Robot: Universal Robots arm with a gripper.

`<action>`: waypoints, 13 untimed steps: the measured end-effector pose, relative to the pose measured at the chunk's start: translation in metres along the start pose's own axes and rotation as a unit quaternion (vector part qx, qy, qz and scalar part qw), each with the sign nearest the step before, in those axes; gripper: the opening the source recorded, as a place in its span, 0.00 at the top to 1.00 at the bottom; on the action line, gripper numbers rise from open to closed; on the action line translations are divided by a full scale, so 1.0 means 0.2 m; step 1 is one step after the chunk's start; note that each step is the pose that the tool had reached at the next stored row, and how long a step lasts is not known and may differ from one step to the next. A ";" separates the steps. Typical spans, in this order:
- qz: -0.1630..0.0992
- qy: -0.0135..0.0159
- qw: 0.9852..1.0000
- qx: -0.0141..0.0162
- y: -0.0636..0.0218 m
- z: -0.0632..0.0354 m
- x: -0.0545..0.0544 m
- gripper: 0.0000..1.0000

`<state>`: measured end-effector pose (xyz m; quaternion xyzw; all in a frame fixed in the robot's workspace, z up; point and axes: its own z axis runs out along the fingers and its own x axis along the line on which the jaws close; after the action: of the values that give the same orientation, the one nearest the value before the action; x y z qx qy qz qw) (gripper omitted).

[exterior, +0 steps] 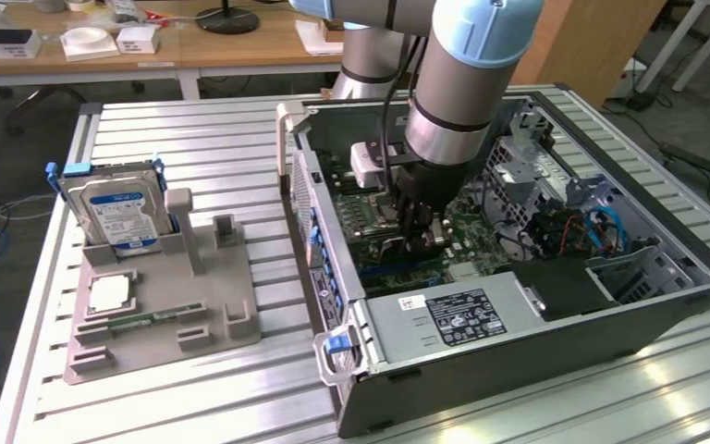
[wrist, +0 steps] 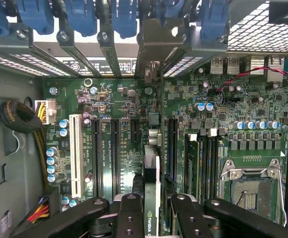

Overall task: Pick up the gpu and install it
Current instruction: 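Insert the gpu into the slot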

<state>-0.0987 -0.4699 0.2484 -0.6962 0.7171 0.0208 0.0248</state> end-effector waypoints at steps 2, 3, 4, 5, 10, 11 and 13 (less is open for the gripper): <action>0.000 0.000 1.000 0.000 0.000 0.007 0.00 0.74; 0.000 0.000 1.000 0.000 0.000 0.012 0.00 0.74; 0.000 0.000 1.000 0.000 0.000 0.014 0.00 0.74; 0.000 0.000 1.000 0.000 0.000 0.016 0.00 0.74; 0.000 0.000 1.000 0.000 0.000 0.018 0.00 0.74; 0.000 0.000 1.000 0.000 0.000 0.018 0.00 0.74; 0.000 0.000 1.000 0.000 0.000 0.018 0.00 0.74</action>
<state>-0.0987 -0.4699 0.2449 -0.6962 0.7172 0.0208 0.0248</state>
